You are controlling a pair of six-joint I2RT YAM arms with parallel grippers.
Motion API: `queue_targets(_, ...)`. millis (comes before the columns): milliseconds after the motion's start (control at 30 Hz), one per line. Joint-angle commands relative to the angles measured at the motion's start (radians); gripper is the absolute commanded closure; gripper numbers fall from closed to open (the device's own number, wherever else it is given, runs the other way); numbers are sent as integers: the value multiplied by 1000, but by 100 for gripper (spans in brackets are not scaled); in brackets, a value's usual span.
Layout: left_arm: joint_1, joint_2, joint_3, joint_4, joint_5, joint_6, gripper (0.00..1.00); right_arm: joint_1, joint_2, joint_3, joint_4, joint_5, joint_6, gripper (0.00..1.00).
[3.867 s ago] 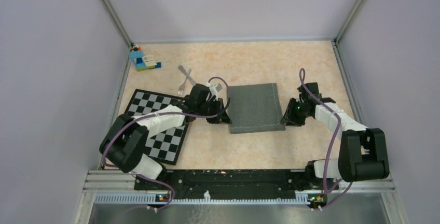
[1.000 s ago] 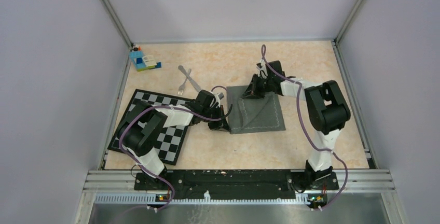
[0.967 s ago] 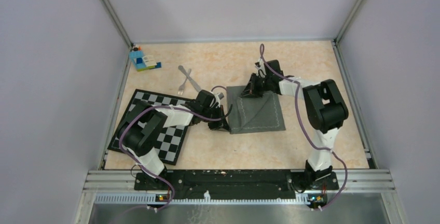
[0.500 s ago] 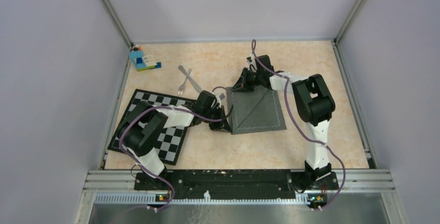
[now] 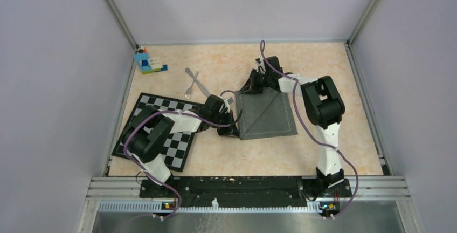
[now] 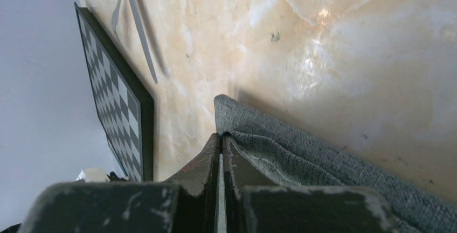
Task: Fold the napkin into a case and place the utensils inside
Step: Fold the top corner of the square-folded napkin at the center of the board.
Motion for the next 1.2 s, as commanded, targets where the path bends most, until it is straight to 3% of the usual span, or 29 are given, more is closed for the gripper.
queue_targets(0, -9, -2, -20, -7, -28, 16, 98, 10, 31, 67, 18, 16, -6, 100)
queue_targets(367, -9, -14, -15, -25, -43, 21, 97, 10, 65, 97, 13, -11, -15, 100)
queue_targets(600, -8, -88, -30, -54, -61, 18, 89, 10, 80, 110, 11, -35, -25, 100)
queue_targets(867, -5, -225, 24, -175, -83, 42, 82, 8, 81, 122, -39, -37, -54, 93)
queue_targets(1167, -5, -27, 142, -4, 30, 0, 94, 8, 81, 118, -32, -43, -51, 92)
